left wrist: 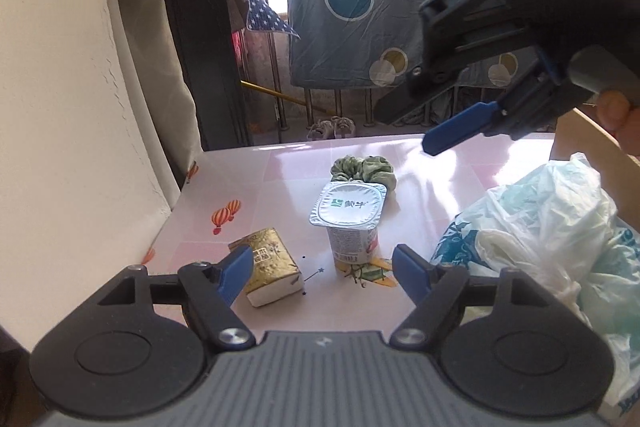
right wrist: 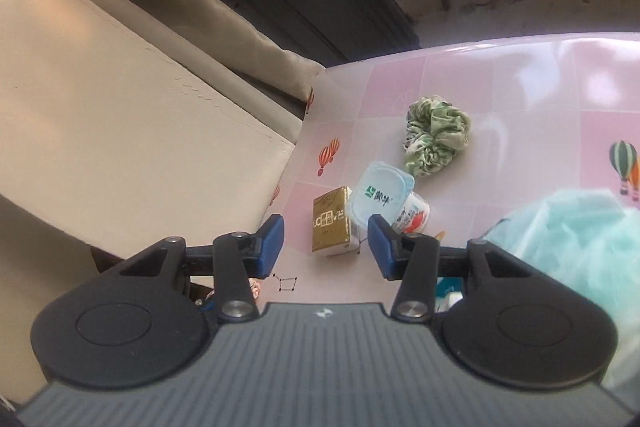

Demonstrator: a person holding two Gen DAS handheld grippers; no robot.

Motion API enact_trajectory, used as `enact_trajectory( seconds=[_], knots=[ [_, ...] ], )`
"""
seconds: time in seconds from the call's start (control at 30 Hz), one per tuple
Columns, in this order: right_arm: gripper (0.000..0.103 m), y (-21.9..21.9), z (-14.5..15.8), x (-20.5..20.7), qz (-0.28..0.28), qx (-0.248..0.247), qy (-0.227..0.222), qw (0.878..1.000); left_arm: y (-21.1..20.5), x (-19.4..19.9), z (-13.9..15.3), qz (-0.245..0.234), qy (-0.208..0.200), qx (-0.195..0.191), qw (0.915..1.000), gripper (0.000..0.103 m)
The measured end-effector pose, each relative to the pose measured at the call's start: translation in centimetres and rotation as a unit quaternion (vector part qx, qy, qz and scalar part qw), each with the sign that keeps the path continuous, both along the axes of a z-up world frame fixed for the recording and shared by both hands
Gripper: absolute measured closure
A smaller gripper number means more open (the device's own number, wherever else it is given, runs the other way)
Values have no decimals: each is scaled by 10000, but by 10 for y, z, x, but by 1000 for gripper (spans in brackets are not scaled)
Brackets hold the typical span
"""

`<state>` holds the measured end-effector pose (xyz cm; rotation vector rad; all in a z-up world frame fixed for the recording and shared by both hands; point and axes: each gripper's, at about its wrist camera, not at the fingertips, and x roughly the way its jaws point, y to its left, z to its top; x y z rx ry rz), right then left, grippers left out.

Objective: Organize soft objects
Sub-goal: 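Move the right gripper to the white yogurt cup on the table, then grasp the yogurt cup rim with the right gripper and lift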

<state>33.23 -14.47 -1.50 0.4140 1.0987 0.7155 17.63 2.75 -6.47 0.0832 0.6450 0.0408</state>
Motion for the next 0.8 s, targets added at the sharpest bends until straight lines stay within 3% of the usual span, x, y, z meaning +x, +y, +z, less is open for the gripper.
enact_trajectory(
  seconds=[0.13,0.23,0.4,0.6,0.73,0.8],
  knots=[
    [66,22,-23,41,106,-213,-9,9997,4,33,-18,30,298,-319,9990,25],
    [78,32,-48,65,208,-288,117,9993,3,51,-31,36,480,-389,9981,25],
    [80,47,-81,85,360,-497,252,9978,2,72,-45,2,728,-415,9965,25],
    [80,47,-98,95,372,-325,414,9979,2,94,-59,118,936,-472,9944,29],
    [80,46,-103,96,416,-148,682,9967,0,102,-60,106,1016,-516,9934,41],
    [81,46,-100,94,482,-164,724,9961,-2,103,-58,71,987,-547,9936,52]
  ],
)
